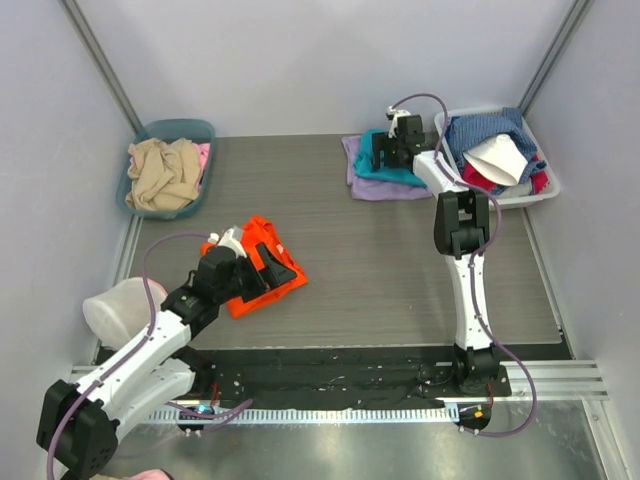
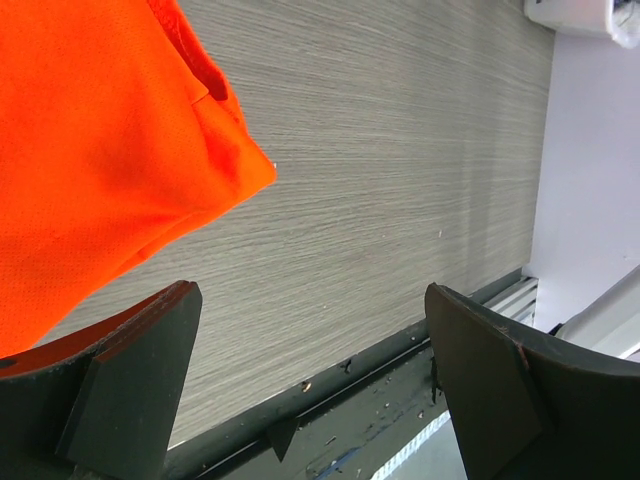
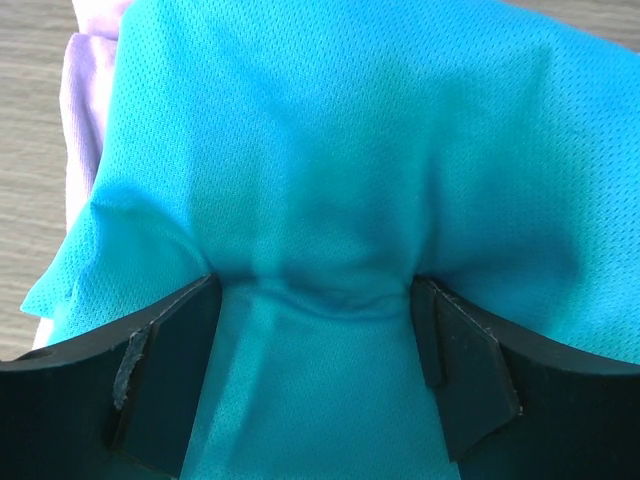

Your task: Fold and stack the t-shirts

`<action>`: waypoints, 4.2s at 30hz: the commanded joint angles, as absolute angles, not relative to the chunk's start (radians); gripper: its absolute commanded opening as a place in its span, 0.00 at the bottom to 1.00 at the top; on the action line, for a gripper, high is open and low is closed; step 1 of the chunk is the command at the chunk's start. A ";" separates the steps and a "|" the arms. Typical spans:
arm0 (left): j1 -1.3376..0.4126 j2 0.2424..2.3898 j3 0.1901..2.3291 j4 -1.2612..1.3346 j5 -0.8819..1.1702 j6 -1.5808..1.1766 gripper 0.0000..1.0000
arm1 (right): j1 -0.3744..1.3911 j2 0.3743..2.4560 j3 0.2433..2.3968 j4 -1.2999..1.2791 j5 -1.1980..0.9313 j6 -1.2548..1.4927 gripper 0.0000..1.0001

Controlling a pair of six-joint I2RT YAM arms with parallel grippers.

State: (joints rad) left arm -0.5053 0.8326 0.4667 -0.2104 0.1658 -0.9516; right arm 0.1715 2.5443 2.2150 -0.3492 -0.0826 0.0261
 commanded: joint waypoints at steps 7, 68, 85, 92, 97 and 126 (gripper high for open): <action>-0.502 0.788 0.485 -0.179 0.179 -0.959 1.00 | 0.204 2.235 2.019 -0.295 -0.013 0.081 0.89; -0.499 0.641 0.542 -0.652 -0.377 -1.057 1.00 | 0.409 1.759 1.447 -0.250 -0.136 0.238 0.94; -0.505 0.574 0.396 -0.601 -0.223 -1.167 0.91 | 0.506 2.074 1.630 -0.264 -0.514 0.224 0.94; -0.543 0.511 0.328 -0.607 -0.230 -1.207 0.89 | 0.577 2.356 2.015 -0.393 -0.529 0.224 0.94; -0.543 0.500 0.308 -0.603 -0.227 -1.223 0.89 | 0.618 2.453 2.132 -0.416 -0.590 0.229 0.94; -0.543 0.517 0.270 -0.528 -0.244 -1.236 0.90 | 0.718 2.441 2.013 -0.382 -0.571 0.212 0.01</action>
